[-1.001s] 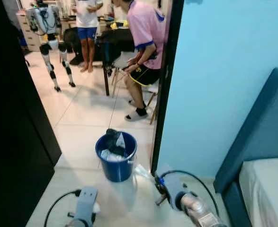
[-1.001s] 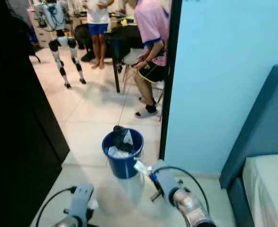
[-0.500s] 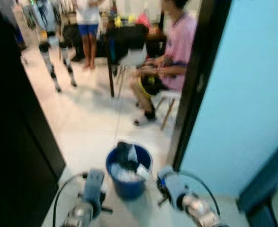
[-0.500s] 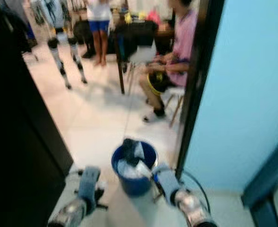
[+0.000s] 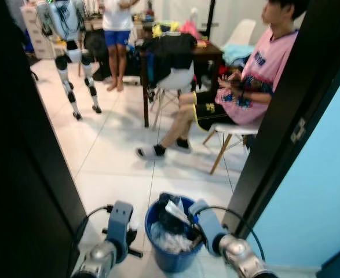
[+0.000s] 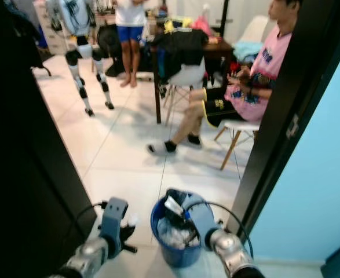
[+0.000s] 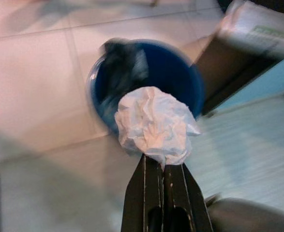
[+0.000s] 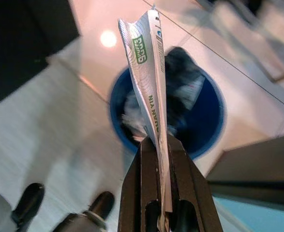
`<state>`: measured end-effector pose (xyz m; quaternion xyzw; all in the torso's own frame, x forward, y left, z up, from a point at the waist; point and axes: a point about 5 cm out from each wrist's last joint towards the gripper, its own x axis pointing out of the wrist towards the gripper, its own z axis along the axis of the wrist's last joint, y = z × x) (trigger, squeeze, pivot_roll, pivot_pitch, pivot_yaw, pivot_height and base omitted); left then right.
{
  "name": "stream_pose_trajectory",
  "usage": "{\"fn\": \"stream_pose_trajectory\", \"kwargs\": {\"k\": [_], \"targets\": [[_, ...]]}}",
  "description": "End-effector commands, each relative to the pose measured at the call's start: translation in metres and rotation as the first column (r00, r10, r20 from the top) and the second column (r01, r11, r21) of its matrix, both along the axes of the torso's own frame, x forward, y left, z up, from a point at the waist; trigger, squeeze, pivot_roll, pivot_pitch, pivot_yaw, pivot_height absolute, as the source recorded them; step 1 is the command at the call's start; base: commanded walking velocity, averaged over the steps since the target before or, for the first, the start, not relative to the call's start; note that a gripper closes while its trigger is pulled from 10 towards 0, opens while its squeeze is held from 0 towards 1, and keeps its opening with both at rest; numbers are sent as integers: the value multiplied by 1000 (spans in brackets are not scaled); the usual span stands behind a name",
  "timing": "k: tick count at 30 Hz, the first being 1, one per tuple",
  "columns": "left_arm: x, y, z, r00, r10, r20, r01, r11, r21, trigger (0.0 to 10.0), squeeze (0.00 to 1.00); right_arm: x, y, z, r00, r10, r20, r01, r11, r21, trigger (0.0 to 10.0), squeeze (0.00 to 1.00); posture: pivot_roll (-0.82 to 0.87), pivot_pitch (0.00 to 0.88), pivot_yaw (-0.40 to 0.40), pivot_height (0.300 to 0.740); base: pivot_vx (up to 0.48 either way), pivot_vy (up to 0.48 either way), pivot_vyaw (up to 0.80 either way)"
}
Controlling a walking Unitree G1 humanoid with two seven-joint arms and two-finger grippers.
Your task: Clean up the room
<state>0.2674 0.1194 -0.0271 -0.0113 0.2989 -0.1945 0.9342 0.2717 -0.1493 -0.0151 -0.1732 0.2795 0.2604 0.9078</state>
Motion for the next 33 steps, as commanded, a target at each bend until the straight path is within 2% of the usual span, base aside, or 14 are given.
{"fn": "stream_pose_trajectory", "kwargs": {"k": [1, 8, 9, 15, 18, 25, 28, 33], "targets": [[-3, -4, -3, 1000, -25, -16, 25, 1000, 9, 10000, 0, 1, 0, 0, 1000, -14, -19, 14, 1000, -3, 10000, 0, -180, 0, -19, 740, 0, 0, -681], [-11, -1, -10, 998, -26, -52, 28, 999, 38, 10000, 0, 2, -2, -2, 999, -9, -44, 7, 998, -61, 10000, 0, -181, 0, -16, 740, 0, 0, -481], [-17, 7, -16, 997, 8, -80, -2, 998, 67, 10000, 0, 4, -1, -2, 999, 1, -40, -4, 997, -81, 10000, 0, -182, 0, -14, 740, 0, 0, 0], [-28, 18, -24, 992, 33, -119, -20, 994, 103, 10000, 0, 8, 0, -1, 999, 7, -52, -15, 989, -150, 10000, 0, -176, 0, -14, 740, 0, 0, 0], [-36, 26, -30, 987, 58, -150, -43, 994, 102, 10000, 0, 15, -1, 1, 997, -49, -58, 36, 977, -210, 10000, 0, -167, 0, -13, 740, 0, -185, 0], [-44, 32, -35, 977, 110, -181, -93, 991, 96, 10000, 0, 27, 0, 9, 986, -152, -71, 137, 972, -189, 10000, 0, -134, 0, -22, 740, 272, -393, 0], [-47, 34, -37, 973, 137, -185, -120, 988, 98, 10000, 0, 32, 3, 13, 981, -177, -75, 163, 974, -155, 10000, 0, -122, 7, -30, 740, 0, 0, 0], [-53, 36, -40, 969, 152, -197, -131, 985, 113, 10000, 0, 36, 13, 16, 990, -128, -68, 116, 981, -156, 10000, 0, -107, 27, -36, 740, 0, 0, 0]]}}
